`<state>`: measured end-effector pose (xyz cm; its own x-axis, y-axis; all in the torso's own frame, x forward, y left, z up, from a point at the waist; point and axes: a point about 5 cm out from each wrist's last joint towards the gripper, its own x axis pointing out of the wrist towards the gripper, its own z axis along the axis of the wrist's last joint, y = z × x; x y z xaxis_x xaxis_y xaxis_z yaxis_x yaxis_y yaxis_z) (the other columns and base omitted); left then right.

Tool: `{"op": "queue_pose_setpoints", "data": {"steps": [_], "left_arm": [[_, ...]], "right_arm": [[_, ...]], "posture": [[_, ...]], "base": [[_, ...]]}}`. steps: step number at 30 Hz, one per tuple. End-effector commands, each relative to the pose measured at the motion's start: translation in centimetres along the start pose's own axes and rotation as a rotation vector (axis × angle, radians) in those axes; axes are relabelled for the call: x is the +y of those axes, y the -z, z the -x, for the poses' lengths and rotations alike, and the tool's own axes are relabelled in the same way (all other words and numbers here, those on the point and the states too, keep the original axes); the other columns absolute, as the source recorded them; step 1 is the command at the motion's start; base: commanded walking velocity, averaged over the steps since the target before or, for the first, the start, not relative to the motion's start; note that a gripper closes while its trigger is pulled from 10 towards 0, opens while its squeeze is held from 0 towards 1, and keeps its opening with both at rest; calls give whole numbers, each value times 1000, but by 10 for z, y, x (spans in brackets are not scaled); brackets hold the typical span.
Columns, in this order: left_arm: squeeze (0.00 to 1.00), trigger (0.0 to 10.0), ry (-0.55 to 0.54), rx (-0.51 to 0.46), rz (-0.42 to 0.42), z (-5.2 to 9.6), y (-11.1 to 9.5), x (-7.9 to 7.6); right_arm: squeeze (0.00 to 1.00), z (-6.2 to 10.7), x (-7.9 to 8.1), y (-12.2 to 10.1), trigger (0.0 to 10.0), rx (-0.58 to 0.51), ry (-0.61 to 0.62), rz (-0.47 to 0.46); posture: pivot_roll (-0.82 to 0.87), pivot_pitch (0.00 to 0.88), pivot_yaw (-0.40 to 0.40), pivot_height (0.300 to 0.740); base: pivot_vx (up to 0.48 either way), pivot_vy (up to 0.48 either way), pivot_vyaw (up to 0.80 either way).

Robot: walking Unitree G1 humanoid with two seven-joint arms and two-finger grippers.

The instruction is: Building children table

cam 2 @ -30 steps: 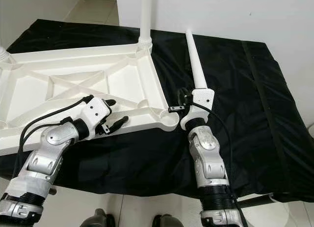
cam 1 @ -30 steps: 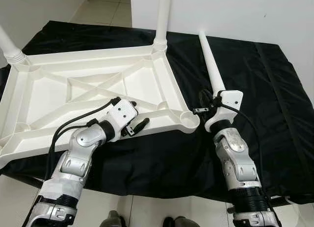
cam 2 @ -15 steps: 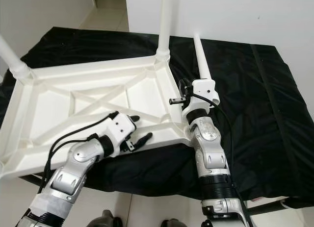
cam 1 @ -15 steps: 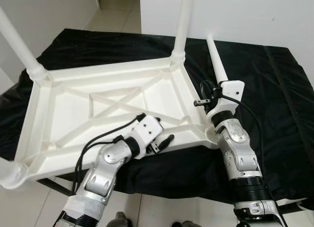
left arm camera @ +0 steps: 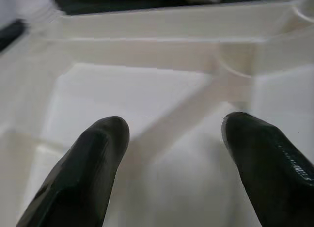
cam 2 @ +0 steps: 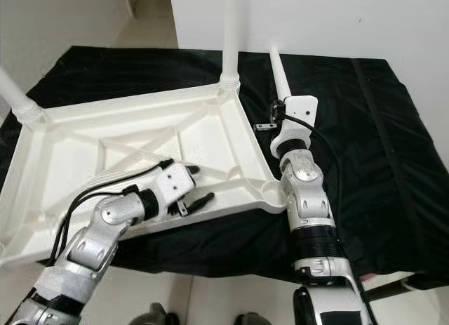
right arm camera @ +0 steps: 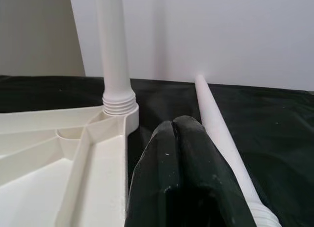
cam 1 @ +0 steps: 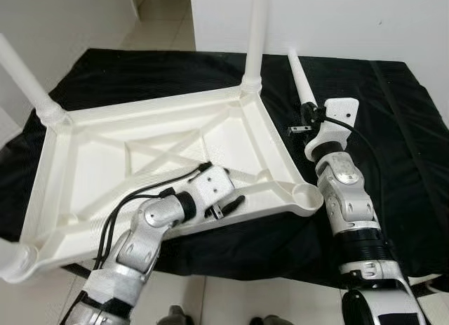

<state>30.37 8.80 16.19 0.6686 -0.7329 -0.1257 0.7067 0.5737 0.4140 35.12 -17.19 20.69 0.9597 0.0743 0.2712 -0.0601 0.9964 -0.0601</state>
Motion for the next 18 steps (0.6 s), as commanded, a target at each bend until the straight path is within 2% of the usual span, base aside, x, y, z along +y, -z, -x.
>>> {"op": "queue_pose_setpoints", "data": {"steps": [1,2,3,7,8,11,12,13,16,17,18], "left_arm": [[0,10000,-111,-12,44,2,-3,17],[0,10000,-138,-15,59,2,-5,23],[0,10000,-167,-16,75,2,-8,29],[0,10000,-234,-46,77,2,-15,41],[0,10000,-275,-64,101,3,-20,48],[0,10000,-305,-85,134,4,-25,52],[0,10000,-336,-120,211,4,-31,54],[0,10000,-344,-127,245,4,-31,52],[0,10000,-348,-128,266,3,-31,51],[0,10000,-354,-130,310,2,-31,48],[0,10000,-354,-130,310,2,-31,48]], "right_arm": [[125,0,-7,3,10000,8,42,-25],[125,1,-10,4,10000,8,59,-26],[1000,0,-14,5,10000,18,92,-43],[1000,0,-22,6,10000,19,145,-91],[1000,1,-26,8,10000,23,193,-128],[1000,3,-27,11,10000,25,225,-158],[796,9,-27,20,10000,49,267,-199],[0,12,-25,25,10000,61,279,-220],[0,14,-24,27,10000,69,286,-234],[0,15,-23,30,10000,81,290,-229],[0,15,-23,30,10000,81,290,-229]], "posture": [[85,111,-23,740],[85,111,-23,740],[79,111,-35,740],[83,110,-40,740],[90,106,-42,740],[97,103,-42,740],[107,99,-44,740],[113,94,-44,740],[115,92,-42,740],[117,88,-40,740],[117,88,-40,740]], "base": [[0,0,0],[0,0,0],[0,0,0],[0,0,0],[0,0,0],[0,0,0],[0,0,0],[0,0,0],[0,0,0],[0,0,0],[0,0,0]]}}
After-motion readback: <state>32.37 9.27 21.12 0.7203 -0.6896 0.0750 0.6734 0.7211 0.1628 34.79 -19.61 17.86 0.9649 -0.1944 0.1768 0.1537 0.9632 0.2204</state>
